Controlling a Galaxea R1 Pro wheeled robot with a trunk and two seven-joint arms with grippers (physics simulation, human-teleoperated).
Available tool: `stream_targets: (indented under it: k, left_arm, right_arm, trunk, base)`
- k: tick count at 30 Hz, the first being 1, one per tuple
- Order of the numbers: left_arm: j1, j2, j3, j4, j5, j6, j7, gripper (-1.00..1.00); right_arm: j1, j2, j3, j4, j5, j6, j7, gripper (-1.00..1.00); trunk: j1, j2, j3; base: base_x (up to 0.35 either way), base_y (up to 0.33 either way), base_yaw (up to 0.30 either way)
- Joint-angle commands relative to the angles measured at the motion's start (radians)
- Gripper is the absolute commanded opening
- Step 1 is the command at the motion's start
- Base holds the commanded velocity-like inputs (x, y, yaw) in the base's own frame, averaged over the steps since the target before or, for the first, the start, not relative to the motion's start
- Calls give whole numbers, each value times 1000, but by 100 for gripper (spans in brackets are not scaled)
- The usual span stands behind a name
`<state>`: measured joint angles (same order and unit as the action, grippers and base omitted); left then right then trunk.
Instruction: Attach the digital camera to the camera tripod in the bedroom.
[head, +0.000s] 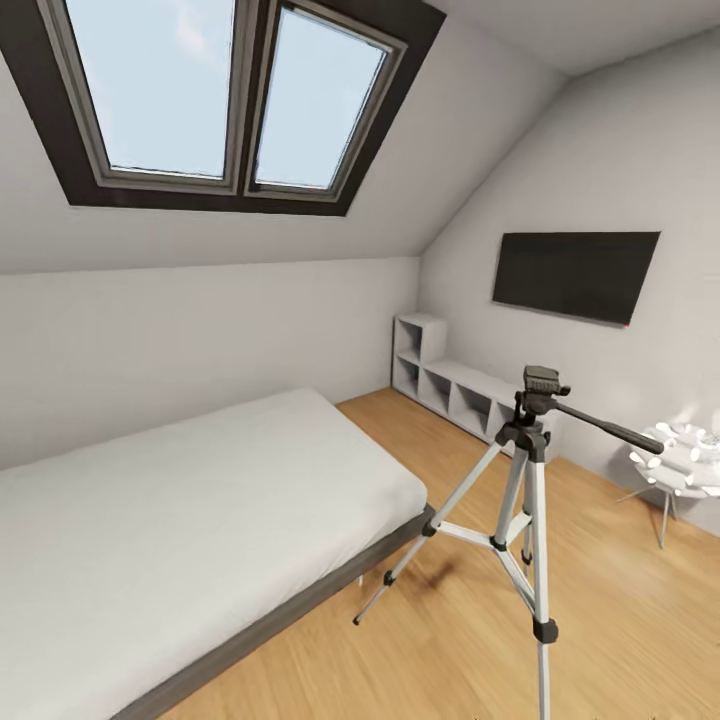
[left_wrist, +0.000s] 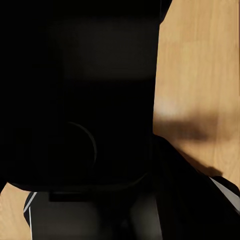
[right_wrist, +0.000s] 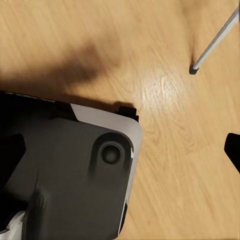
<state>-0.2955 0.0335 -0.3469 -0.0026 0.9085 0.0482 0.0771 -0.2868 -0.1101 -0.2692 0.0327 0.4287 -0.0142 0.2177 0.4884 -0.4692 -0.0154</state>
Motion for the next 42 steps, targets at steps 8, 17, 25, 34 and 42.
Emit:
stream_targets:
  k: [8,17,25,34,42]
  left_arm:
    - [-1,0,-9,-1,4,4,4,-100]
    - [-1,0,-9,-1,4,4,4,-100]
    - [-1,0,-9,-1,4,4,4,-100]
    - [-1,0,-9,-1,4,5,4,-100]
    - [-1,0,-9,-1,4,5,4,-100]
  right_arm:
    - [-2,-2,-8,3,8,-1,2,100]
    - [-2,-2,-8,3,8,-1,2,100]
    - [-2,-1,-8,3,8,0,2,100]
    - [-2,-2,-8,3,8,0,2,100]
    - [-2,-2,-8,3,8,-1,2,100]
  trunk:
    - [0,-2,-2]
    - [0,-2,-2]
    - [0,-2,-2]
    - [0,-2,-2]
    - [0,-2,-2]
  base:
    - [1,1,-232]
    - [0,0,-249]
    - [0,0,-250]
    - [0,0,-250]
    - [0,0,-250]
